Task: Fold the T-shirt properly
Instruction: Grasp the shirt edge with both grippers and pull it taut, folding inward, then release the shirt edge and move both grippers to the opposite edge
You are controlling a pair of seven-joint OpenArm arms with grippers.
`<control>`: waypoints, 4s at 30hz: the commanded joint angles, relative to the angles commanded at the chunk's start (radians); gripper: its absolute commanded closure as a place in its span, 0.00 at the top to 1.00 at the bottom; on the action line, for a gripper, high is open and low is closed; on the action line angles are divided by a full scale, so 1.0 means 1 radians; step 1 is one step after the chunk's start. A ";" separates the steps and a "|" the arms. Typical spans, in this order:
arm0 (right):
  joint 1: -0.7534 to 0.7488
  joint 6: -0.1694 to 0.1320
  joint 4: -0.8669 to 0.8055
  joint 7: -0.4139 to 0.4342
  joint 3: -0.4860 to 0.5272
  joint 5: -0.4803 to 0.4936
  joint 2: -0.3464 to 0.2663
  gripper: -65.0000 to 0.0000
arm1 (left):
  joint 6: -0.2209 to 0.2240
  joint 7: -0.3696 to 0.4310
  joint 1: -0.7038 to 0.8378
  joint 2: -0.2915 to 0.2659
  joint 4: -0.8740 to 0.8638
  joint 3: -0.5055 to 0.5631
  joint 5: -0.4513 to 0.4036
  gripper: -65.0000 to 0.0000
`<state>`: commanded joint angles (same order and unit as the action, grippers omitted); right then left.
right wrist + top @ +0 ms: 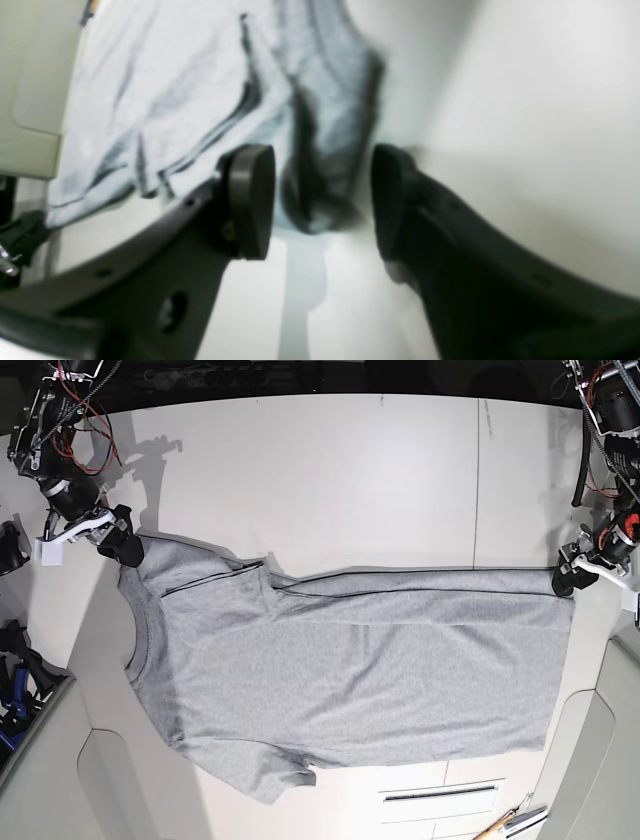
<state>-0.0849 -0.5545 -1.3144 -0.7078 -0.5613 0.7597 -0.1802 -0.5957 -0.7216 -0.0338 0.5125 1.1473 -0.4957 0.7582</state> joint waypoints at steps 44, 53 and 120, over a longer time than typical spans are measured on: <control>-0.343 -0.037 -0.431 -0.191 -0.108 0.115 -0.058 0.00 | -0.044 -0.144 0.492 0.039 0.563 0.121 -0.016 0.00; -0.429 -0.037 -0.434 -0.222 -0.114 0.116 -0.059 0.00 | -0.044 -0.144 0.636 0.039 0.613 0.035 -0.021 0.00; 0.719 -0.026 0.774 0.272 0.485 -0.445 -0.387 0.40 | -0.022 0.000 -0.316 0.105 -0.315 0.178 -0.111 0.54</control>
<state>0.6338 -0.5804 -0.5404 -0.4358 -0.0761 0.3145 -0.5674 -0.6178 -0.7216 -0.3496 0.6174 0.8322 -0.3180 0.6472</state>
